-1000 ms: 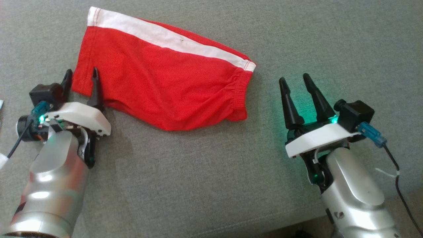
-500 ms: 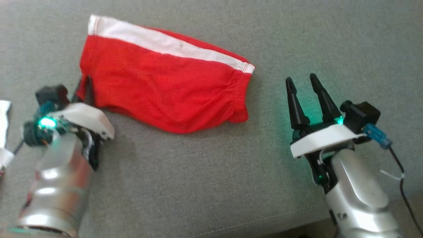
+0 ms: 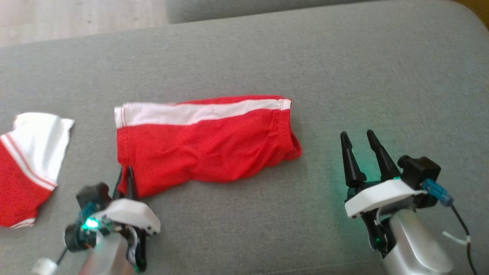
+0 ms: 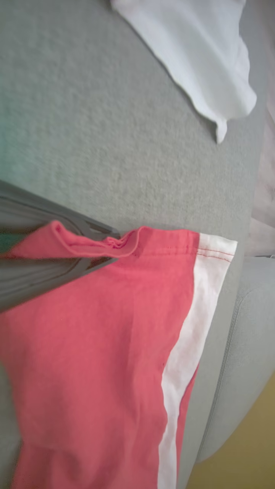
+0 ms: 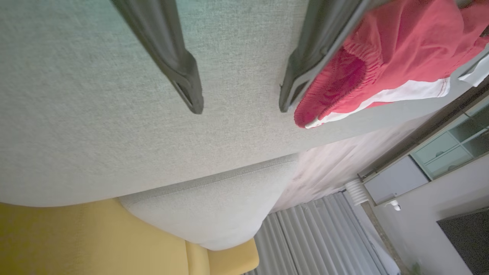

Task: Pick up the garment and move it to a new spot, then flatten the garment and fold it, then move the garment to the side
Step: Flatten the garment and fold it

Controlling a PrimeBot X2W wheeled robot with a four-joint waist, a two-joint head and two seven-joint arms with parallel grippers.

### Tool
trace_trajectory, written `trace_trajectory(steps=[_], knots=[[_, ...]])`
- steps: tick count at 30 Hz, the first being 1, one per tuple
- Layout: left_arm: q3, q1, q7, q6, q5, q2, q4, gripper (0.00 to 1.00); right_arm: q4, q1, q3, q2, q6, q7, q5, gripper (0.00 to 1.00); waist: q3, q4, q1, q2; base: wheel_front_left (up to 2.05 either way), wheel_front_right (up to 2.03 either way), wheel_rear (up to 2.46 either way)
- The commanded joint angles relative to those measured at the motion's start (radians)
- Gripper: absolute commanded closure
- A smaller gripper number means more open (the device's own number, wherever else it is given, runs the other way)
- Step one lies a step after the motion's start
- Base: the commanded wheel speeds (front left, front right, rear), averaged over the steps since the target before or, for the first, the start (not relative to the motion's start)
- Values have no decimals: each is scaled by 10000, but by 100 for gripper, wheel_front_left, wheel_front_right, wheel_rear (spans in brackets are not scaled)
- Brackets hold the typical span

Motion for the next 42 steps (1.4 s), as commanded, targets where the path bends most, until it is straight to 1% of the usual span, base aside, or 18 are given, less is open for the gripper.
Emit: trace_trajectory(steps=[1, 3, 4, 5, 6, 10, 12, 16, 20, 23, 26, 29, 30, 31, 32, 36, 39, 42], knots=[[435, 142, -47, 147, 204, 132, -513, 100, -258, -49, 166, 131, 37, -109, -123, 0, -219, 299, 2, -1, 0, 0, 0], [512, 426, -48, 208, 422, 34, -969, 100, -248, -31, 245, 131, 37, -109, -144, 0, -189, 413, 2, -1, 0, 0, 0], [581, 514, -48, 237, 551, 15, -1215, 80, -268, -70, 317, 131, 37, -109, -131, 0, -139, 474, 2, -1, 0, 0, 0], [645, 593, -48, 236, 670, -11, -1435, 3, -294, -140, 426, 131, 37, -109, -93, 0, -97, 523, 2, -1, 0, 0, 0], [721, 658, -48, 242, 792, -43, -1680, 0, -325, -246, 568, 131, 37, -109, -85, 0, -48, 574, 2, -1, 0, 0, 0], [895, 884, -48, 249, 1280, -234, -2507, 0, -332, -923, 1214, 131, 37, -109, 130, 0, 167, 854, 2, -1, 0, 0, 0], [886, 995, -48, 183, 1467, -324, -2756, 0, -95, -1330, 1505, 131, 37, -109, 146, 0, 249, 1048, 2, -1, 0, 0, 0], [700, 1172, -48, -26, 1668, -425, -2920, 0, 1037, -1936, 1826, 131, 37, -109, -62, 0, 392, 1497, 2, -1, 0, 0, 0], [625, 1231, -49, -60, 1654, -450, -2950, 0, 2360, -2175, 1808, 131, 37, -109, -170, 0, 542, 1794, 2, -1, 0, 0, 0], [525, 1276, -49, -29, 1537, -453, -3031, 0, 3101, -2197, 1692, 131, 37, -109, -128, 0, 621, 1879, 2, -1, 0, 0, 0], [463, 1304, -49, 7, 1509, -455, -3082, 0, 3517, -2105, 1852, 131, 37, -109, 148, 0, 651, 1887, 2, -1, 0, 0, 0], [415, 1338, -49, 47, 1487, -455, -3183, 0, 3647, -1916, 2479, 131, 37, -109, 822, 0, 631, 1854, 2, -1, 0, 0, 0], [404, 1352, -49, 48, 1494, -455, -3232, 0, 3638, -1892, 2673, 131, 37, -109, 1030, 15, 613, 1828, 2, -1, 0, 0, 0], [392, 1370, -49, 46, 1508, -456, -3273, 0, 3644, -1884, 2829, 131, 37, -109, 1179, 71, 591, 1801, 2, -1, 0, 0, 0], [377, 1391, -49, 42, 1526, -456, -3308, 0, 3650, -1863, 2934, 131, 37, -109, 1366, 100, 551, 1774, 2, -1, 0, 0, 0], [339, 1460, -49, 43, 1545, -456, -3375, 0, 3655, -1853, 2907, 131, 37, -109, 1899, 100, 419, 1681, 2, -1, 0, 0, 0], [334, 1565, -49, 40, 1590, -456, -3444, 0, 3683, -1930, 2566, 131, 37, -109, 2180, 100, 237, 1547, 2, -1, 0, 0, 0], [378, 1715, -49, 22, 1637, -456, -3477, 0, 3760, -1978, 1927, 96, 37, -109, 2336, 100, -5, 1348, 2, -1, 0, 0, 0]])
